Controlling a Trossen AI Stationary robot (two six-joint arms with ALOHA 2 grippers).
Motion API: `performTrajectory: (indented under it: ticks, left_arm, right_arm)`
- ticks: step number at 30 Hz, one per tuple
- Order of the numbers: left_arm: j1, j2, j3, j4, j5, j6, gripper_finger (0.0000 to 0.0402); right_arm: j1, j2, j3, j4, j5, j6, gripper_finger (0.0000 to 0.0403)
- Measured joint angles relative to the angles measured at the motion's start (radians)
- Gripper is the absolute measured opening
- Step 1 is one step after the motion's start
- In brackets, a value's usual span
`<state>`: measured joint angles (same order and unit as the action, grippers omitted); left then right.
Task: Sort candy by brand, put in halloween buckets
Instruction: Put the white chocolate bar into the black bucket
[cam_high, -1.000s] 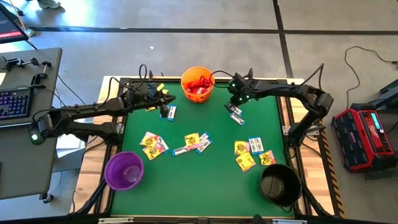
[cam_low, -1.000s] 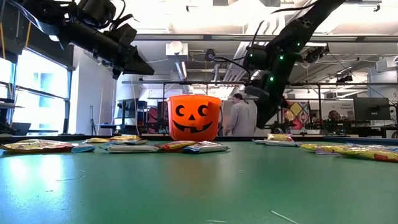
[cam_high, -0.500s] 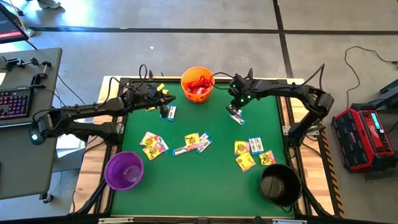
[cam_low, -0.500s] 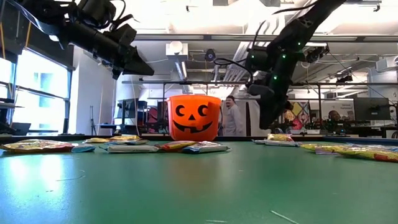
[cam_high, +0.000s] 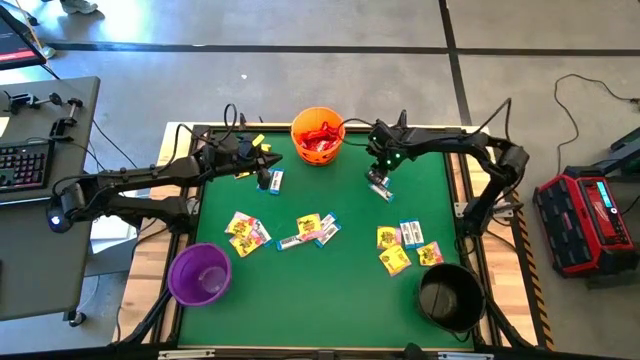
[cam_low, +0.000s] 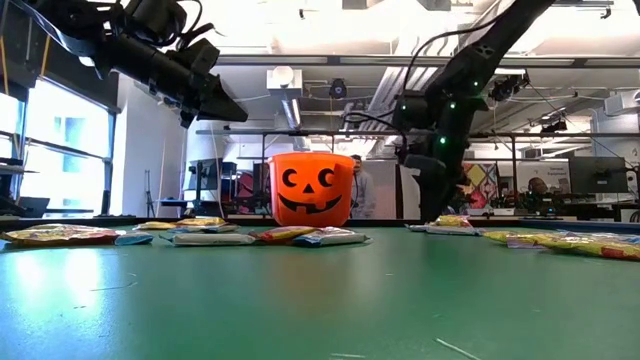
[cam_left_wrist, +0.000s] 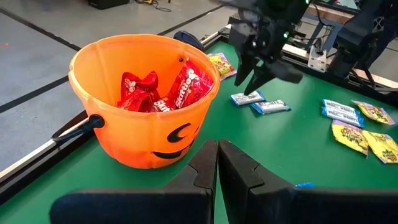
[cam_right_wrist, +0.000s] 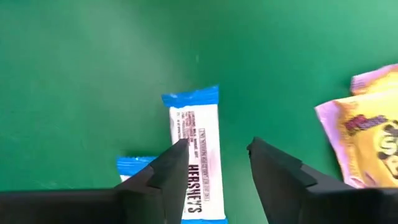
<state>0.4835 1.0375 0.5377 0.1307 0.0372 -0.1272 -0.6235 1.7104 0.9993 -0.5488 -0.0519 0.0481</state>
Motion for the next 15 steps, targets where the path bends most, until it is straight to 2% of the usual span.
performTrajectory:
  ticks: [5,9,15]
  left_arm:
    - [0.0,0.0,0.0,0.0,0.0,0.0,0.0005]
    - [0.0,0.0,0.0,0.0,0.0,0.0,0.0005]
    - [0.0,0.0,0.0,-0.006,0.0,0.0,0.0005]
  right_arm:
    - [0.032,0.012,0.0,0.009,0.003,-0.003,0.0197]
    - [0.053,0.03,0.0,0.038,0.086,-0.005,0.0229]
    - [0.055,0.084,0.004,0.057,0.116,-0.004,0.0234]
